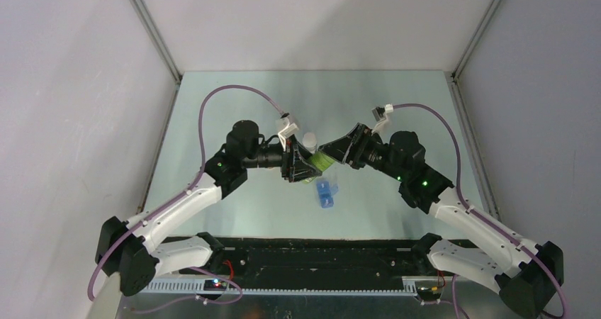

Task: Sort the pills into containers
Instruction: Unscrew the lid of the pill bottle.

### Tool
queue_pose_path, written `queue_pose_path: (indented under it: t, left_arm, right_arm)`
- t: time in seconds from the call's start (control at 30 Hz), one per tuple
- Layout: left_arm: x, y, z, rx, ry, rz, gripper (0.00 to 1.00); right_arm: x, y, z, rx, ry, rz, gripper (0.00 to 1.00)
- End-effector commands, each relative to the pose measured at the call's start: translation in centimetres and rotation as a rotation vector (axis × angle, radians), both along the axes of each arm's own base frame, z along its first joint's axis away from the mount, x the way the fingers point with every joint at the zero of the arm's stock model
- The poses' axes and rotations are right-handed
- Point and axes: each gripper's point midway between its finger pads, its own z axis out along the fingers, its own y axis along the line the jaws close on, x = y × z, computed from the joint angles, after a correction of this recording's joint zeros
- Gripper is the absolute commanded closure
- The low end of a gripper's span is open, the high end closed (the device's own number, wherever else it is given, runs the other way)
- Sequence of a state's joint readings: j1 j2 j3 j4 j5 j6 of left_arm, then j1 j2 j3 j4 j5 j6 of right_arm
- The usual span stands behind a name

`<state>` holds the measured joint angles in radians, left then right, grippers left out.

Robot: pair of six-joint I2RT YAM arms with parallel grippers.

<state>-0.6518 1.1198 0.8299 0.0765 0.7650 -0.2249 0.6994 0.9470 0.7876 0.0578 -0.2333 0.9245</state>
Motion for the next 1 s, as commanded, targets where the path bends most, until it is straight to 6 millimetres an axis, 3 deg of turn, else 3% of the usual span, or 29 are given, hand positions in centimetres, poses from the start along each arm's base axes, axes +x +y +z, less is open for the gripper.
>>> queue_pose_path:
  t: [0.0,0.17,0.33,0.6,0.8,0.97]
  left_arm:
    - [0.1,0.3,1.0,-0.024,-0.062,0.006,1.00]
    - [0.2,0.3,1.0,-0.024,-0.063,0.013,1.00]
    - [0.2,0.3,1.2,-0.026,-0.066,0.017,1.00]
    - [0.4,0.3,1.7,-0.032,-0.071,0.028,1.00]
    - [-0.9,0.4,2.9,-0.073,-0.094,-0.033,1.00]
    - [-1.6,0.6,3.3,-0.095,-0.122,-0.052,1.00]
  right_arm:
    - [-0.7,0.3,1.5,0.043,-0.039,0.038,0.30]
    - [-0.7,0.5,1.0,0.023,-0.045,0.059,0.25]
    - [-0.7,0.4,1.0,0.022,-0.055,0.081,0.47]
    - [-0.9,0.6,1.1,0.014,-0.095,0.133,0.65]
    - [-1.1,-0.6,1.5,-0.056,-0.311,0.293,0.71]
    - [-3.5,-0.5,2.3,-0.056,-0.517,0.489,0.69]
